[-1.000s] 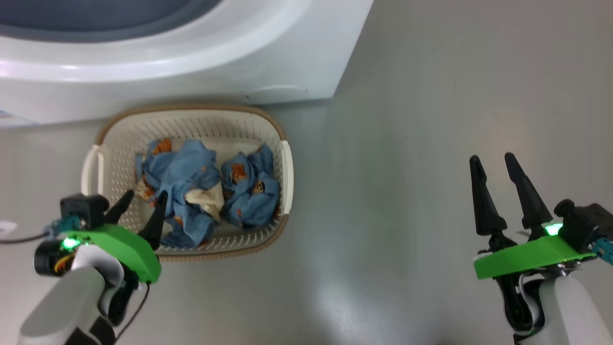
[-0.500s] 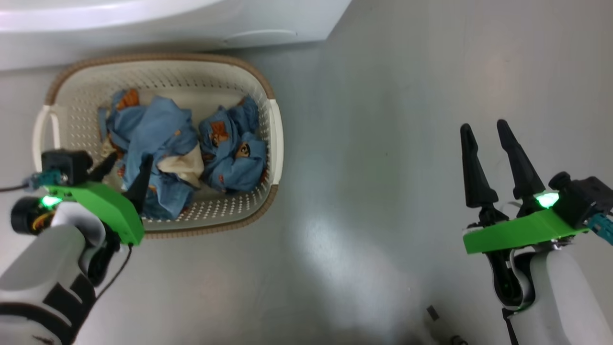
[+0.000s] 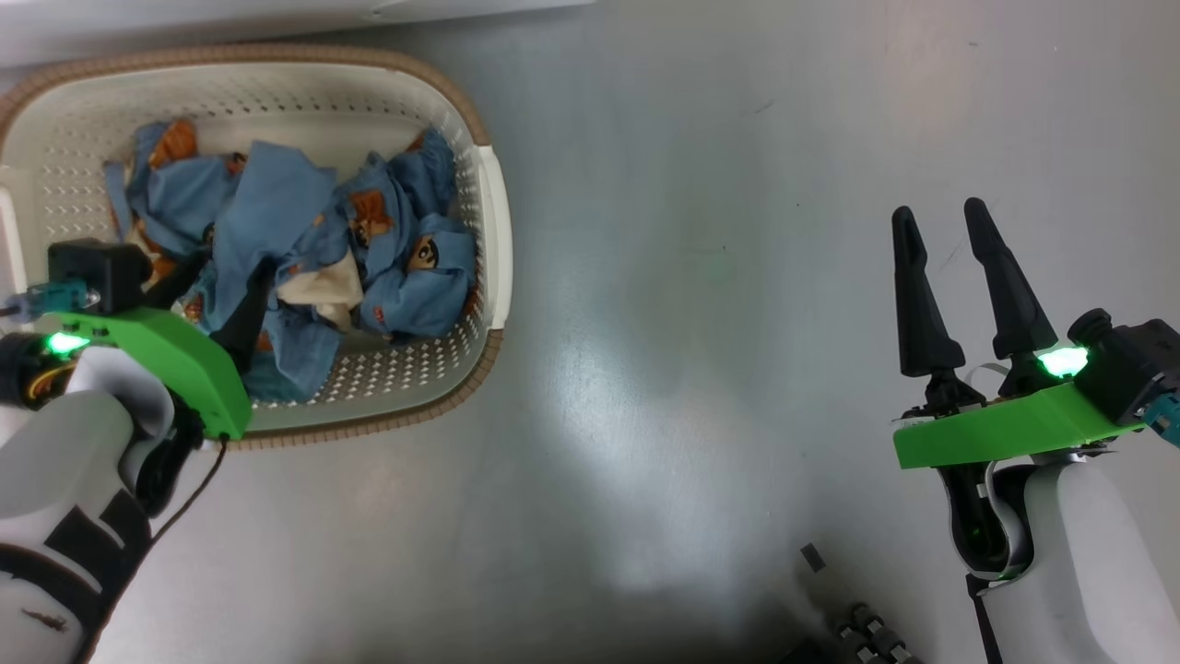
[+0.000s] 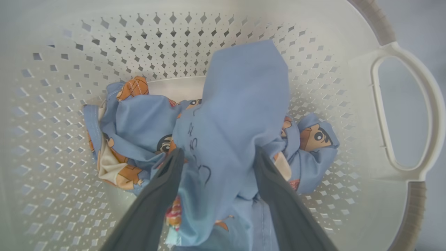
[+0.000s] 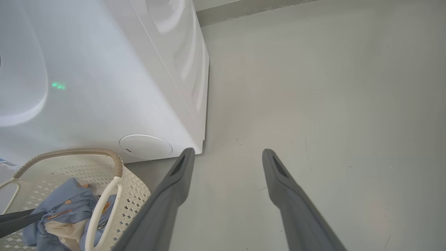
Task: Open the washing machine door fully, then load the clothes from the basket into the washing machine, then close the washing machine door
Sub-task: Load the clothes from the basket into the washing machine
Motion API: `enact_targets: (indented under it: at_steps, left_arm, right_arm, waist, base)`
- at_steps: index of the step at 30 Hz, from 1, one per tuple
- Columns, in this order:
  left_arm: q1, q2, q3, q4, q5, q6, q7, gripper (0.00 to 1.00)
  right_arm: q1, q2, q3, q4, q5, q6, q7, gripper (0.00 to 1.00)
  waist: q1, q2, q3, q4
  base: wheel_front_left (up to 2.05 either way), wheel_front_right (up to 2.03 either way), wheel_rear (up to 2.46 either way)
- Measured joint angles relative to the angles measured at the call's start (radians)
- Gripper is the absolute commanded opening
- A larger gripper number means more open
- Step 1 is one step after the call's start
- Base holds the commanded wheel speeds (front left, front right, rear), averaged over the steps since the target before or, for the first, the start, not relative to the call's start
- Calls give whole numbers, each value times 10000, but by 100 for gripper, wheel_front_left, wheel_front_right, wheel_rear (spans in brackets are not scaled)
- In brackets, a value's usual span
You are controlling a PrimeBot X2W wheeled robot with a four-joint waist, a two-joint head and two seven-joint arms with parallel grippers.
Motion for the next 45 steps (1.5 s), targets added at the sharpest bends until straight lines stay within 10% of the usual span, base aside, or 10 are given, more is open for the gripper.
enact_targets:
  at_steps: [8, 9, 11, 26, 45]
  left_arm:
    - [-151, 65, -1018, -453, -920, 0, 0, 91]
    - [-154, 77, -1133, -523, -1099, 0, 0, 44]
    - [-212, 104, -1367, -617, -1313, 0, 0, 0]
    - [-68, 0, -366, -1095, -2203, 0, 0, 0]
    - [3250, -675, 3958, -2685, 1045, 0, 0, 0]
  right_arm:
    - [-97, 40, 25, -4, 0, 0, 0, 100]
    - [-129, 40, 27, -8, 0, 0, 0, 100]
    - [-166, 42, 21, -8, 0, 0, 0, 100]
    - [-163, 44, -105, 109, -29, 0, 0, 100]
    - [1071, -322, -171, 803, 82, 0, 0, 100]
  waist:
    - [0, 0, 160, -64]
    - [0, 0, 163, -61]
    - [0, 0, 156, -46]
    - [0, 0, -623, 244]
    - [0, 0, -3267, 723]
  base:
    - [0, 0, 0]
    - [0, 0, 0]
    - [0, 0, 0]
    - [0, 0, 0]
    - [0, 0, 0]
